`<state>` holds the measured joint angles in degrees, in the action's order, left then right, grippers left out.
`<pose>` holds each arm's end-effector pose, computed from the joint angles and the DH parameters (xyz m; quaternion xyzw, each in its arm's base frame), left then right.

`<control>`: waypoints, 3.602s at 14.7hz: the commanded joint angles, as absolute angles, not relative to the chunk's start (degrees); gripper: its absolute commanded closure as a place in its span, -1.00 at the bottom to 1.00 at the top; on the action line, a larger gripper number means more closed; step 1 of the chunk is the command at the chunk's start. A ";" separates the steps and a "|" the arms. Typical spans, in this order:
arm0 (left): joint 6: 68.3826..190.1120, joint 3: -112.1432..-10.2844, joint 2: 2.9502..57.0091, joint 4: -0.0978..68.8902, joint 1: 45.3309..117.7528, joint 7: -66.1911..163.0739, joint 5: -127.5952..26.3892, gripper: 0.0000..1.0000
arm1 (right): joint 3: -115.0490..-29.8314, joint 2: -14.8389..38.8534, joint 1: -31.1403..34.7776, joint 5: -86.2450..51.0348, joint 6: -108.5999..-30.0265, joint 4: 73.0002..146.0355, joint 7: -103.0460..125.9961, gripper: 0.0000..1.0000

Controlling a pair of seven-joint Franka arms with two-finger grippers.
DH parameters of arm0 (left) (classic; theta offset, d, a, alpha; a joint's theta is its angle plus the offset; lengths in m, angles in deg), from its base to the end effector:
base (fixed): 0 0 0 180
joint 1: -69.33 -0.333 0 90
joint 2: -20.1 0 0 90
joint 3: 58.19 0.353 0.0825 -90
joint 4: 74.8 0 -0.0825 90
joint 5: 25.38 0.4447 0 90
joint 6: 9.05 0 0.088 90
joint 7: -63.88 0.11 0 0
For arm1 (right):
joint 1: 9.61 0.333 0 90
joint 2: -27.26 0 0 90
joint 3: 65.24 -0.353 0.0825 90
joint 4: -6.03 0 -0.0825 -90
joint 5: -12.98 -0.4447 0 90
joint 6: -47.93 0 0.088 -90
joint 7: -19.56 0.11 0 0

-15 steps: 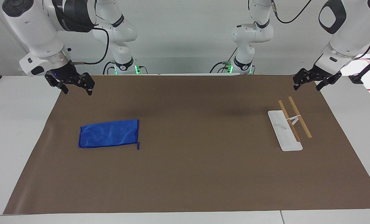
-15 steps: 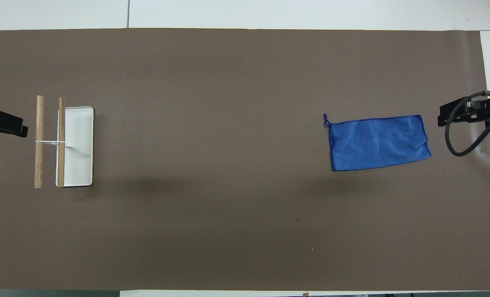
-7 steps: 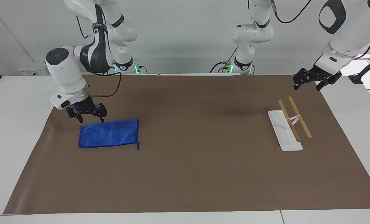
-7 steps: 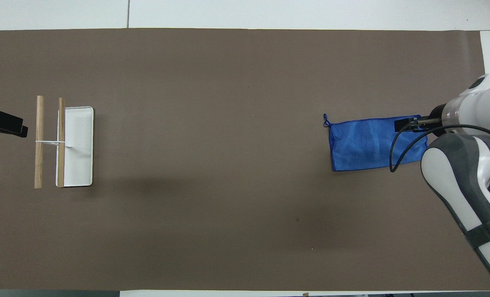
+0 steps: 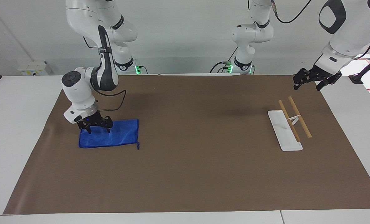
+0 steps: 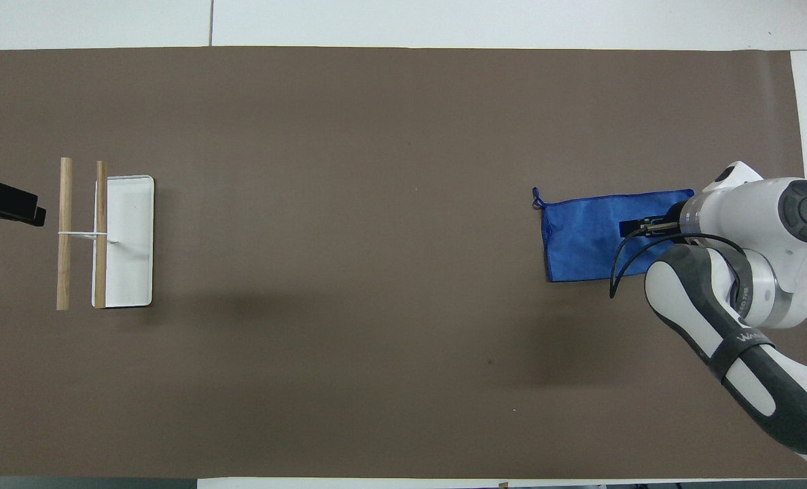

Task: Right arm passes towel to left arm to hang
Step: 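Reach the right gripper down and grasp the blue towel's edge, then lift the blue towel with the right gripper toward the left gripper, then close the left gripper on the towel held by the right gripper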

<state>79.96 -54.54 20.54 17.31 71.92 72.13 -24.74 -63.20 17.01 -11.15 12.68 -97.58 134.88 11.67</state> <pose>0.6140 0.0125 0.6328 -0.9975 0.0627 0.0313 0.0033 0.5961 -0.0373 0.2842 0.9978 0.0359 0.0555 0.0071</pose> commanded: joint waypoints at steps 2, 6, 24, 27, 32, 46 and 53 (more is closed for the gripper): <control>79.72 -54.85 19.92 17.83 71.87 71.36 -23.80 -1.00 | -63.75 14.43 -11.98 11.40 -100.16 135.05 6.92 -0.88; 79.72 -54.85 19.92 17.83 71.87 71.36 -23.80 -1.00 | -63.75 14.25 -12.07 11.40 -99.46 134.88 4.53 1.00; 79.72 -54.85 19.92 17.83 71.87 71.36 -23.80 -1.00 | -66.03 12.42 4.18 -19.57 -70.54 96.32 48.08 1.00; 79.72 -54.85 19.92 17.83 71.87 71.36 -23.80 -1.00 | -66.12 11.09 7.35 -30.31 -76.75 94.45 59.25 1.00; 79.72 -54.85 19.92 17.83 71.87 71.36 -23.80 -1.00 | -66.12 9.68 18.77 -38.26 -96.53 94.71 77.01 1.00; 82.26 -55.37 19.22 19.67 72.14 60.76 -29.83 -1.00 | -66.03 4.77 27.56 -42.56 -105.87 89.80 90.14 1.00; 94.80 -55.90 16.67 28.98 78.02 9.67 -41.81 -1.00 | -65.94 -1.83 32.05 -40.37 -110.18 84.70 90.40 1.00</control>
